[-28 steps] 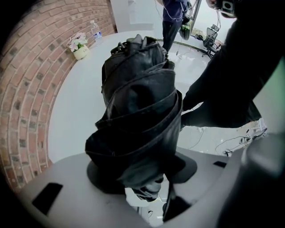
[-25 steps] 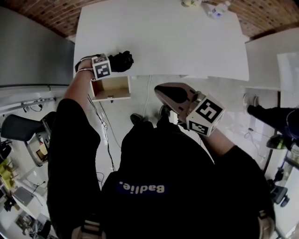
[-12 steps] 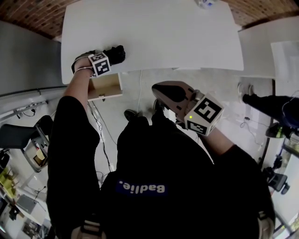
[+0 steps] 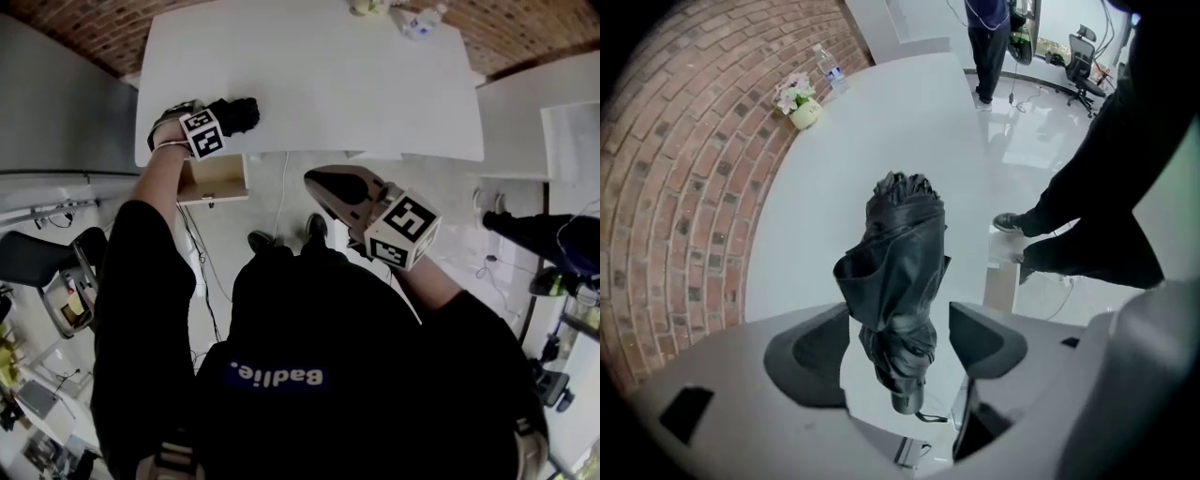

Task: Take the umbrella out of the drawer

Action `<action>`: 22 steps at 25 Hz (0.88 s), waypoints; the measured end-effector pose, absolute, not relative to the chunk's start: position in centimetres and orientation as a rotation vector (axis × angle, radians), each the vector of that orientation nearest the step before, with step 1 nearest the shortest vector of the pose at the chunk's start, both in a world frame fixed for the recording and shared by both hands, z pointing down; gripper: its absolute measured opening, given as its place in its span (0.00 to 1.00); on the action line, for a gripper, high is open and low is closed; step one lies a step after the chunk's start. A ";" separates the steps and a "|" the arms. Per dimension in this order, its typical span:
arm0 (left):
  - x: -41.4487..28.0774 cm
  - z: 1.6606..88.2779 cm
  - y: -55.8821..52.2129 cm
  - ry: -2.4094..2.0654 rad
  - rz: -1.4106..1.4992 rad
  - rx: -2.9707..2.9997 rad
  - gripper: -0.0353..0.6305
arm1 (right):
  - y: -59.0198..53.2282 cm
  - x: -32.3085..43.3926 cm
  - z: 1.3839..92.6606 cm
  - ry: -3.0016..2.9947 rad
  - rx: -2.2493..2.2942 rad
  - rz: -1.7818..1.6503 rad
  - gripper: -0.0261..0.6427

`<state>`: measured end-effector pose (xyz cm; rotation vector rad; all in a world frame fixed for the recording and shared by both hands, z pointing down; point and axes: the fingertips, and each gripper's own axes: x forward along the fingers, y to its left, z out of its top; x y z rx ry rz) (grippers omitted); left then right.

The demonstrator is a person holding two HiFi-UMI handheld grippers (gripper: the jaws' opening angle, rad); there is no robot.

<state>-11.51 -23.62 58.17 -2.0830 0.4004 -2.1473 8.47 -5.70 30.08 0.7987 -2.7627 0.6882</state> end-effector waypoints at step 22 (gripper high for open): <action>-7.5 36.4 -13.1 1.531 -1.015 -2.839 0.29 | -5.9 6.0 25.1 -2.901 0.666 0.522 0.08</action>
